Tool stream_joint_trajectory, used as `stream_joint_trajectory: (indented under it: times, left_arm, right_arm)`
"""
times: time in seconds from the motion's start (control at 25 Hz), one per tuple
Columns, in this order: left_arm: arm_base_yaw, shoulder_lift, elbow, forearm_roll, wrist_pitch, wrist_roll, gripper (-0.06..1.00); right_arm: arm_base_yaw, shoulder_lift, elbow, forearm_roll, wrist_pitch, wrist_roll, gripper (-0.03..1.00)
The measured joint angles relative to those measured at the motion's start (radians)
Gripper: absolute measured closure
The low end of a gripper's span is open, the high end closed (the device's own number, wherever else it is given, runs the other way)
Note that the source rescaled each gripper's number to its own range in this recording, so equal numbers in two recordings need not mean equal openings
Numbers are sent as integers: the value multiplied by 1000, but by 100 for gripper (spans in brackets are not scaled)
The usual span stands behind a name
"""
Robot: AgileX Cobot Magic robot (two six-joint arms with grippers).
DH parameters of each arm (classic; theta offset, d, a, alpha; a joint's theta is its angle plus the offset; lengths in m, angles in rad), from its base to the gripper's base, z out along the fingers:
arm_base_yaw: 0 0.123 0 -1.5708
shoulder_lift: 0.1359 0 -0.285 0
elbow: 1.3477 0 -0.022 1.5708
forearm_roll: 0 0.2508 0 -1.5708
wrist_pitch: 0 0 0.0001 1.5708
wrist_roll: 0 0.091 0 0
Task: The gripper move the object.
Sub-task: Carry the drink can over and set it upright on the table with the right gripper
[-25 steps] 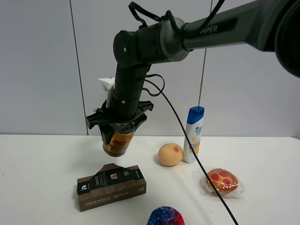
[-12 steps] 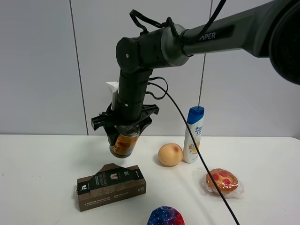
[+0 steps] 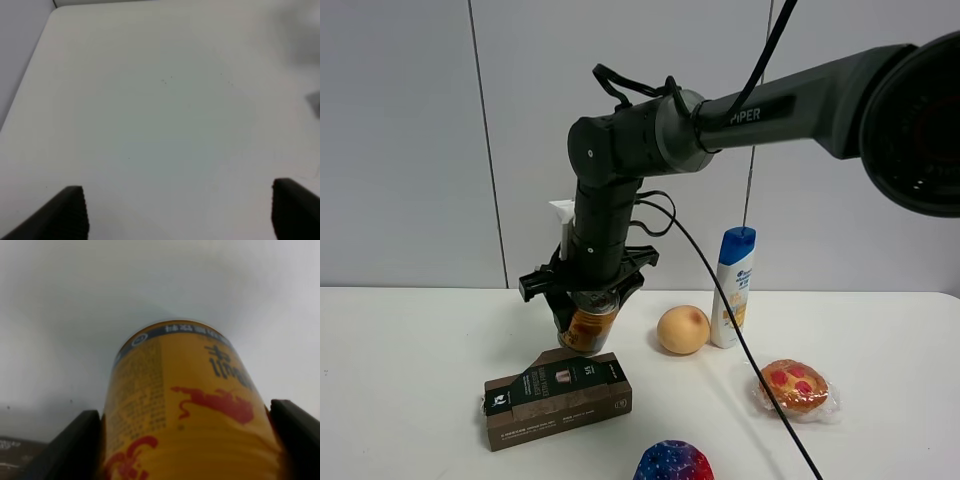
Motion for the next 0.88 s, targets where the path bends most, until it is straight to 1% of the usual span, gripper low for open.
stream_joint_trajectory:
  times: [0.2, 0.56, 0.88]
  left_arm:
    - [0, 0, 0, 0, 0, 0, -6]
    - [0, 0, 0, 0, 0, 0, -6]
    - [0, 0, 0, 0, 0, 0, -6]
  right_arm:
    - [0, 0, 0, 8, -26, 0, 97]
    - [0, 19, 0, 8, -25, 0, 97]
    - [-1, 19, 0, 8, -44, 0, 97]
